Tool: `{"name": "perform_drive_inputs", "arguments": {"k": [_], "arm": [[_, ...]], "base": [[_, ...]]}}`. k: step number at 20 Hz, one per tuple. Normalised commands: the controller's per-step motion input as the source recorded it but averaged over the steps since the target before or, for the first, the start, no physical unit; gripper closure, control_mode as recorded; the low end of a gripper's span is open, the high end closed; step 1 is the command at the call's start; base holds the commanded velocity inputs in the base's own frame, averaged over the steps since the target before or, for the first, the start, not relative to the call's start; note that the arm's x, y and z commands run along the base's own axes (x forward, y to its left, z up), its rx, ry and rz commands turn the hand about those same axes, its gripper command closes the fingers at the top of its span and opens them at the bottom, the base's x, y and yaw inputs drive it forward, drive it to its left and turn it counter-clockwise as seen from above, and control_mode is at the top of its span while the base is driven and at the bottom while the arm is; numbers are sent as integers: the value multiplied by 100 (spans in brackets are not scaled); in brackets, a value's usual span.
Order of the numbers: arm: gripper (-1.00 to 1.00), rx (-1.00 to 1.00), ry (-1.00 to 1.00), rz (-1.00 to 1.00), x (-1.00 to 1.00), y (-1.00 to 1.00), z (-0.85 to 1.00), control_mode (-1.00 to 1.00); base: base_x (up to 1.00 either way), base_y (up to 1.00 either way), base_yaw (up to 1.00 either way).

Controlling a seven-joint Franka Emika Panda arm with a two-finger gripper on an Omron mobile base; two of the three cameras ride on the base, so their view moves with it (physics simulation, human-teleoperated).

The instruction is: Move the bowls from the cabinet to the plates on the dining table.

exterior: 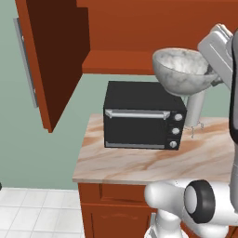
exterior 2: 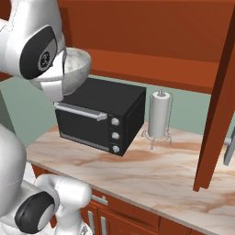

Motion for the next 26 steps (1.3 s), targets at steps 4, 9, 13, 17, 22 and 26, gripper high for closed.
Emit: {"name": "perform_drive_inputs", "arguments": {"k": [4,9,13,17,22,26], "arm": [[100,-2,5,0,-38,0,11,-100],[100,-6,0,0,-47,0,4,-100],[100,0,0,0,0,0,0,100],[100,0,0,0,0,0,0,100],[100,0,0,0,0,0,0,100],[100,0,0,0,0,0,0,100]], "base": [[0,0,0],[0,0,0],[-46,0,0],[-47,5,-3],[-57,10,-5],[-56,14,-5]]}}
